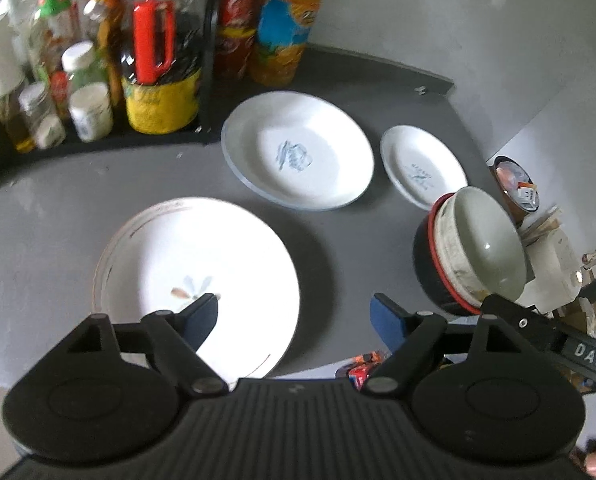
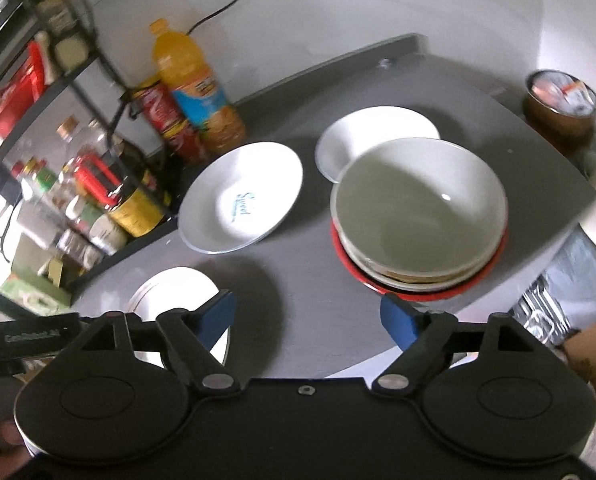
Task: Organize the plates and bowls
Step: 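Lower the patterned bowl onto the stack, open both grippers, withdraw, then move both grippers toward the white 'Sweet' plate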
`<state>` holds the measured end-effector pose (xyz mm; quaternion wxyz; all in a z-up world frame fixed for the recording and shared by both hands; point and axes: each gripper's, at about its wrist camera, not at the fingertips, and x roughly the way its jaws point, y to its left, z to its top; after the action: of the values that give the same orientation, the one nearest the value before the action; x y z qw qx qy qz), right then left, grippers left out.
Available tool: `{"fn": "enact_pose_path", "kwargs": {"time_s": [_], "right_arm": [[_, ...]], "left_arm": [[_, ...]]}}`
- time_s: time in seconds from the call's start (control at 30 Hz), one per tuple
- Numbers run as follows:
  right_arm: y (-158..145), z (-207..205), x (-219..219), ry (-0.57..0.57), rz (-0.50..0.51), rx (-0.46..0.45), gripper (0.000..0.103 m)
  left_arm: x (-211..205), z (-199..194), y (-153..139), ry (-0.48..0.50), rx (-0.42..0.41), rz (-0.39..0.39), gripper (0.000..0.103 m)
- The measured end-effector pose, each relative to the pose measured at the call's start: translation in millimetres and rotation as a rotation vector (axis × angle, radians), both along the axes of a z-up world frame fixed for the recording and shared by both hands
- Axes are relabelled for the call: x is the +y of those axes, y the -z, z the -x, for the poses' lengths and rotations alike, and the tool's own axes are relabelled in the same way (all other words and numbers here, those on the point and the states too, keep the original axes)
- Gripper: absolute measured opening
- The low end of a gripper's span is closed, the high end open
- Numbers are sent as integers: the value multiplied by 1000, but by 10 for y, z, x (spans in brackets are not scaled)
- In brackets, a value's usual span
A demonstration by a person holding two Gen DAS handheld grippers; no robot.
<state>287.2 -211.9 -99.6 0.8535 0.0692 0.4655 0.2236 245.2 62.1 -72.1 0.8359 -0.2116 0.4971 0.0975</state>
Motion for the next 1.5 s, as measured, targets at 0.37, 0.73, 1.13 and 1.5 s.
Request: {"fn": "enact_pose_path", "kwargs": {"time_s": [0.37, 0.73, 1.13, 1.5], "right_arm": [[-25, 74, 395, -111, 62, -33, 88], [-58, 138, 753, -284, 116, -68, 97], [42, -288, 985, -525, 158, -49, 99], [19, -859, 1227, -808, 204, -51, 100]], "left_arm": [[293, 305, 107, -91, 27, 8, 83], [562, 543, 148, -185, 46, -2, 84], [624, 507, 280, -347, 86, 12, 84], [374, 192, 309, -500, 113, 35, 84]]}}
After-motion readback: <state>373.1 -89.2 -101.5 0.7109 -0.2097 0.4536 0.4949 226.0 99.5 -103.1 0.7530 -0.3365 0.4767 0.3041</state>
